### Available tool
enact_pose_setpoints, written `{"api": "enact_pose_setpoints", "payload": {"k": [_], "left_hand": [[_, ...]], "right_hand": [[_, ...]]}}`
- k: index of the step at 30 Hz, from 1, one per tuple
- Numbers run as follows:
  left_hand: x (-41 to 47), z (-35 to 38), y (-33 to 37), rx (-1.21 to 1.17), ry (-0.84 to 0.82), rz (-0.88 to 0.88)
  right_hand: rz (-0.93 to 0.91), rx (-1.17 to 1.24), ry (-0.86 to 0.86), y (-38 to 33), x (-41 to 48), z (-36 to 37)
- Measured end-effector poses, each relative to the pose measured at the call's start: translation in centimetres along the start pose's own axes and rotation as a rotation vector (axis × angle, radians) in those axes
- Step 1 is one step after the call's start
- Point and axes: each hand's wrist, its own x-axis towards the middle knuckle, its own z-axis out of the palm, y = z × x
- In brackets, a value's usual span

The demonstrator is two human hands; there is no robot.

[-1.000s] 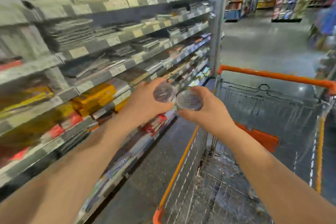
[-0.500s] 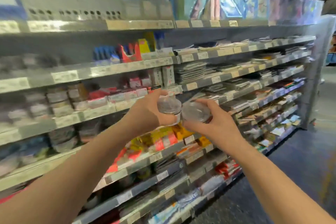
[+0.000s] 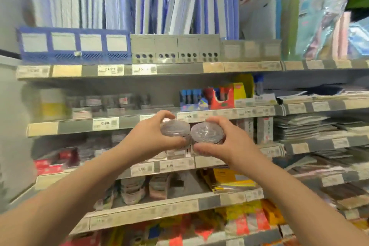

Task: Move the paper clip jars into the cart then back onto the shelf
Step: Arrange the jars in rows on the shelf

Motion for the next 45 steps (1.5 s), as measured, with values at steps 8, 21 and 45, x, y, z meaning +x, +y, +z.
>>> {"api": "enact_pose_setpoints", "payload": {"k": [8, 21, 45], "left_hand": [[9.3, -2.0, -4.2, 0.140, 0.165, -0.103], [18.6, -3.3, -11.8, 0.246, 0.205, -0.283], [24.2, -8.2, -17.9, 0.199, 0.178, 0.010]], "right_hand": [[-0.213, 0.055, -0.146, 2.4, 13.5, 2.7], [-0.316, 0.137, -0.407, 4.6, 29.5, 9.1], [0.154, -0.070, -0.688, 2.6, 38.0, 18.9]]}}
